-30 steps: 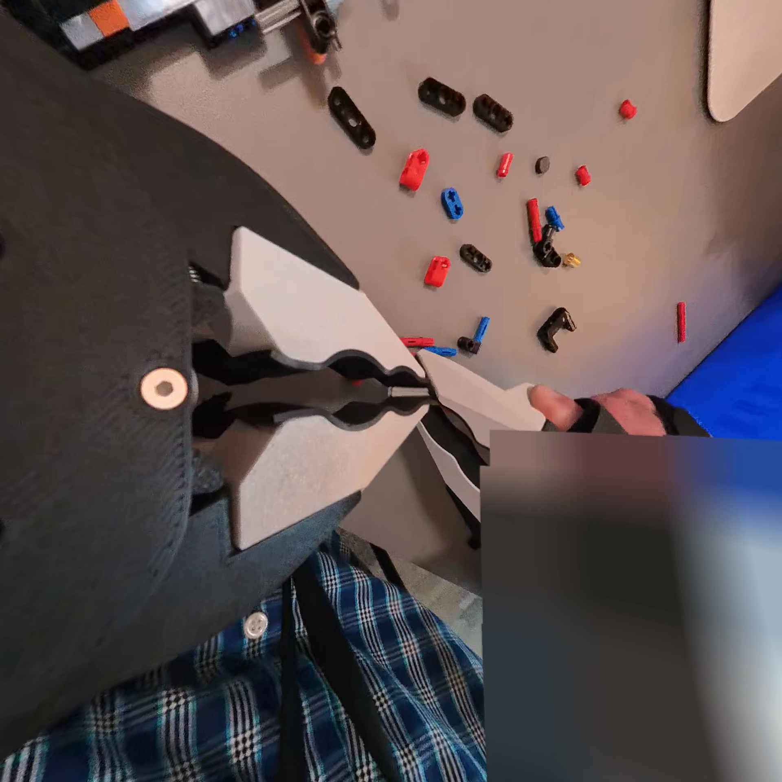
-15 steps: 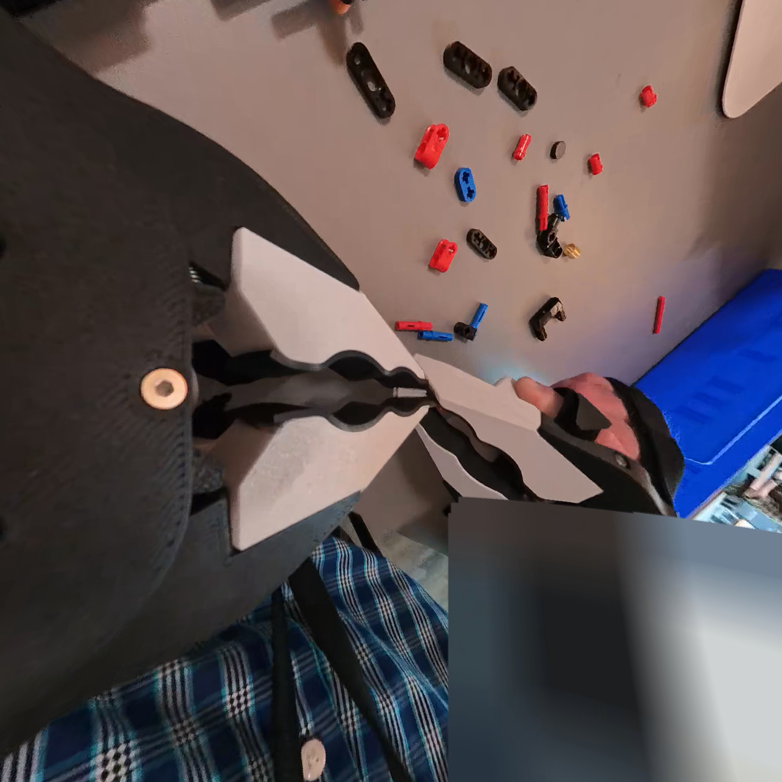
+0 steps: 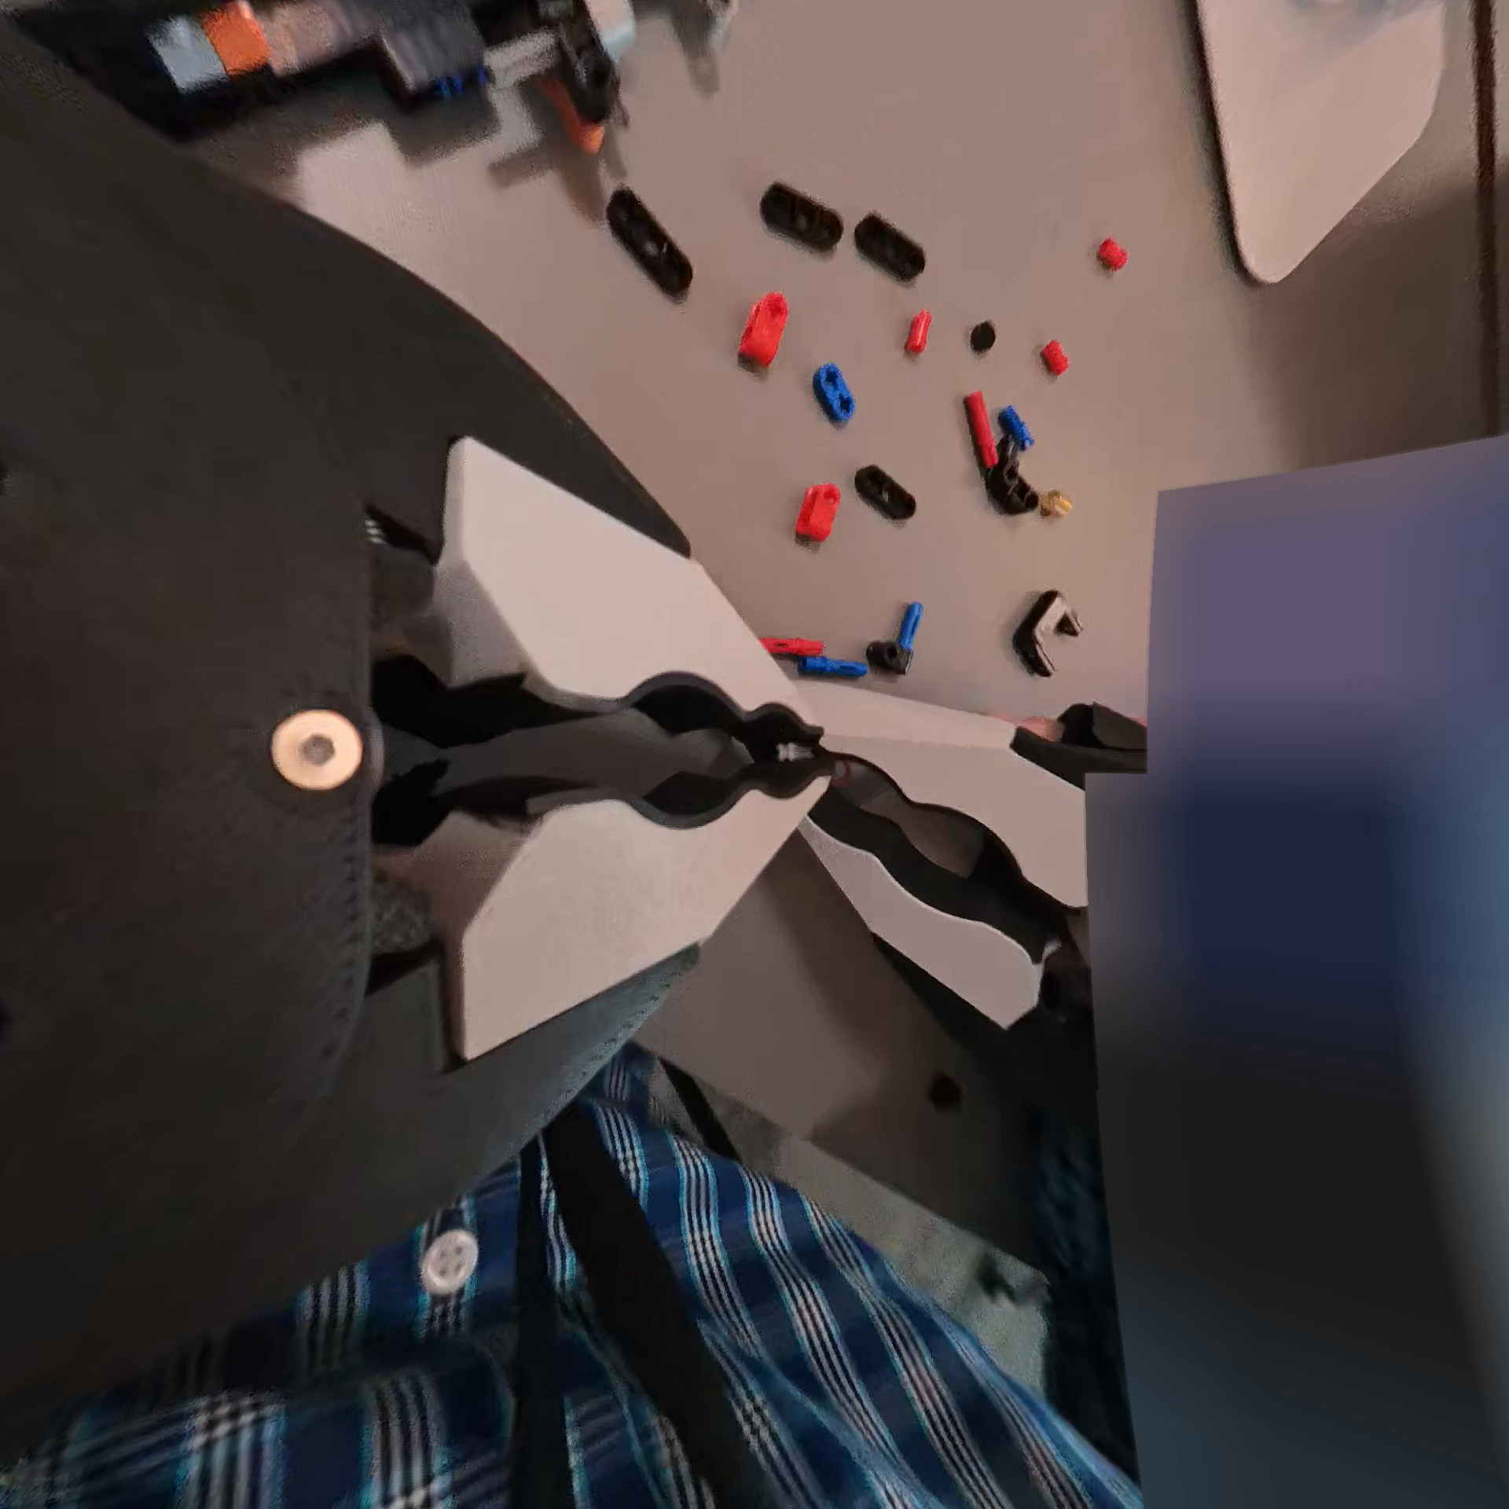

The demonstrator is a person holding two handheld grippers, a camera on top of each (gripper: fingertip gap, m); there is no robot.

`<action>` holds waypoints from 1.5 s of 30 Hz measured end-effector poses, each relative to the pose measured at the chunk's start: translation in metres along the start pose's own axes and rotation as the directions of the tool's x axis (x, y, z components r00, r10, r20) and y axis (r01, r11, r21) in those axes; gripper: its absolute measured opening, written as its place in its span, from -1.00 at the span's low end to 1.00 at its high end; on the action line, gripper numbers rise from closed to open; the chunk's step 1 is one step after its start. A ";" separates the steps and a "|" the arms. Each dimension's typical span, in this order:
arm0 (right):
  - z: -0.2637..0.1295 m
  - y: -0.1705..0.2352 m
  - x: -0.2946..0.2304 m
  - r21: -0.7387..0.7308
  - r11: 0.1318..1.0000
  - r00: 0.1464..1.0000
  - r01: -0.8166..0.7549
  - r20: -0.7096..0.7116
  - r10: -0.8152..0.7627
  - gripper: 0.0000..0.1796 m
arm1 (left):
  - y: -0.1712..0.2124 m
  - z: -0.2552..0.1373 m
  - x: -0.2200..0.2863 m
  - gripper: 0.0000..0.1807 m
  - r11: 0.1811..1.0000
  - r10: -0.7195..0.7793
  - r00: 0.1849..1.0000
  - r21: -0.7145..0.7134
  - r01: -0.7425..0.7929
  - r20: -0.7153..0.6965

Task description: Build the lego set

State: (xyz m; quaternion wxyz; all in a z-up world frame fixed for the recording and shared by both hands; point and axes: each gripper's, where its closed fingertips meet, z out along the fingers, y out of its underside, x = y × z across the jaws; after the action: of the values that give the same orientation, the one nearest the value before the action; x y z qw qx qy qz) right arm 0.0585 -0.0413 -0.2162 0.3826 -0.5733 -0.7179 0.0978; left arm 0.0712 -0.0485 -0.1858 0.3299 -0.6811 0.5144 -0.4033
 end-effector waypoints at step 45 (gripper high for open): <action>0.005 -0.003 -0.008 0.039 0.996 0.997 -0.075 0.028 0.074 -0.89 | -0.001 -0.003 0.005 -1.00 0.996 0.092 0.992 0.009 -0.093 0.086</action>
State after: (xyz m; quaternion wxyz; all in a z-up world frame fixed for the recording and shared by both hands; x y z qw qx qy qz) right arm 0.0534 -0.0475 -0.2211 0.3805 -0.5906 -0.6989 0.1339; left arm 0.0701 -0.0535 -0.1821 0.3742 -0.6712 0.5281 -0.3613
